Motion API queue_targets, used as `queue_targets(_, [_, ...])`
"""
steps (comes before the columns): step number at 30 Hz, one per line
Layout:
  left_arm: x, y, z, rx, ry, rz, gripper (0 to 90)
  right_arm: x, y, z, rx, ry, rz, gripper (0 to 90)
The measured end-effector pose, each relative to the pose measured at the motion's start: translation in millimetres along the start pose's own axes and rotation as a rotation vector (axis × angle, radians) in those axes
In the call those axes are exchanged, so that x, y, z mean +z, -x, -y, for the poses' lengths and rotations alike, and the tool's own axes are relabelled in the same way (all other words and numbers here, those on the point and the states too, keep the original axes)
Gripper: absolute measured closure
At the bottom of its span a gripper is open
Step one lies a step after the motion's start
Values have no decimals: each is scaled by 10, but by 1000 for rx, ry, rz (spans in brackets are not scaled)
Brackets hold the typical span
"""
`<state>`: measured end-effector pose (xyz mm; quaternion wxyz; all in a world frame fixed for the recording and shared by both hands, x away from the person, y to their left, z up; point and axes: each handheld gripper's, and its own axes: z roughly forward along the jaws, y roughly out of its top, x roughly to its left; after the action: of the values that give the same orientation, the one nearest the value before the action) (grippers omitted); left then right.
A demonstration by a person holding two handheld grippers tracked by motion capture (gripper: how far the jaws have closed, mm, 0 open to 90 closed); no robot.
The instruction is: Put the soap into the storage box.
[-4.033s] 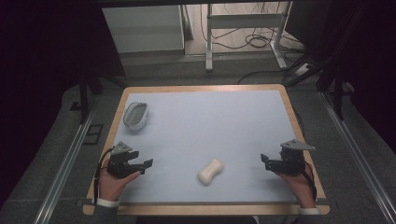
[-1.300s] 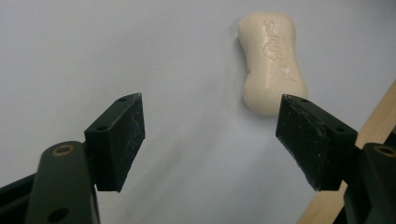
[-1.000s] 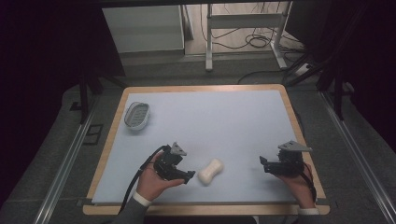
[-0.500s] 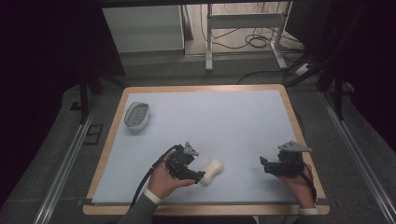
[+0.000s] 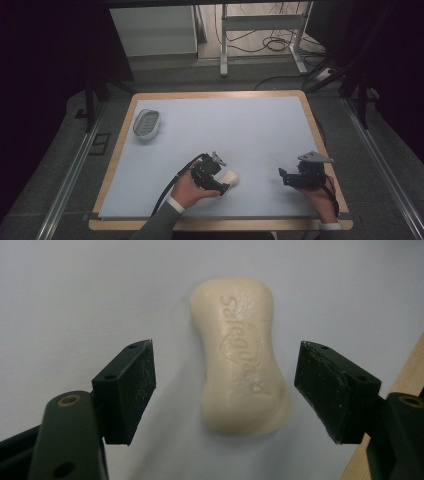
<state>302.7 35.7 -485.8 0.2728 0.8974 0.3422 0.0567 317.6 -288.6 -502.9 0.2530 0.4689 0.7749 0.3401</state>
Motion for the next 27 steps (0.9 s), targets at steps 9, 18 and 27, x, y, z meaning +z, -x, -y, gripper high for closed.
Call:
queue_targets(9, [190, 49, -84, 6, -55, 25, 264, -3, 0, 3, 2, -3, 10, 80])
queue_targets(18, [288, 30, -105, -9, -84, 27, 302, 6, 6, 9, 6, -7, 11, 80])
queue_targets(27, [359, 36, -138, -16, -116, 7, 379, 10, 13, 11, 7, -9, 15, 80])
